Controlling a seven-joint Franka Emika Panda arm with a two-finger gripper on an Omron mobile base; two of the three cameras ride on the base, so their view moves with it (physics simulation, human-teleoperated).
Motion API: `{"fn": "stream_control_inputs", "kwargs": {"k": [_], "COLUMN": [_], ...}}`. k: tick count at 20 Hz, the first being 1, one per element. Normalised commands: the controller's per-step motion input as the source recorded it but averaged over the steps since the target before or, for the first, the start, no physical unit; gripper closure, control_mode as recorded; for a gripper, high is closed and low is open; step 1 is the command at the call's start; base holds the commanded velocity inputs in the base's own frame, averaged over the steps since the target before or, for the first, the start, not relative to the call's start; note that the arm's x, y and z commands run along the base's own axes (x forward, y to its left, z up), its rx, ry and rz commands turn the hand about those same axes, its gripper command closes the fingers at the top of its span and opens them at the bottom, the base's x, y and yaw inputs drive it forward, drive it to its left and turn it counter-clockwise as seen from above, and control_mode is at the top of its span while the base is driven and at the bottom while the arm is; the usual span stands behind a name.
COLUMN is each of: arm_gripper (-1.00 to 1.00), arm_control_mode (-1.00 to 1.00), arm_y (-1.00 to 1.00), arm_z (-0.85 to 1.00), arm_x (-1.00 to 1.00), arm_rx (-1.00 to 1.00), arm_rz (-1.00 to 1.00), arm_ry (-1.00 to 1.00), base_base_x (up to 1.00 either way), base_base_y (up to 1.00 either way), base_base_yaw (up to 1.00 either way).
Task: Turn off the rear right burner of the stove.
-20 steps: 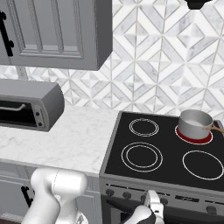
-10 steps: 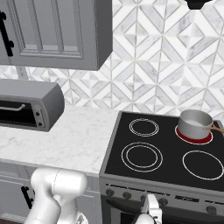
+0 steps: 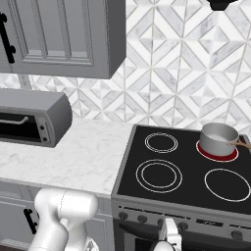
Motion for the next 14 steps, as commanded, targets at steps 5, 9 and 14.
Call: {"fn": "stream_control_inputs", "kwargs": {"k": [5, 9, 14], "arm_gripper": [1.00, 1.00, 1.00], "arm_control_mode": [-1.00, -1.00, -1.00], "arm_y": [0.00, 0.00, -0.01], "arm_z": [0.00, 0.00, 0.00], "arm_x": [0.18, 0.08, -0.27], "arm_rx": [0.00, 0.00, 0.05], "arm_rz": [0.00, 0.00, 0.03], "arm_ry": [0.00, -0.01, -0.06], "base_base_x": [0.00, 0.00, 0.00], "base_base_y": [0.00, 0.00, 0.00], "base_base_yaw": [0.00, 0.00, 0.00]}}
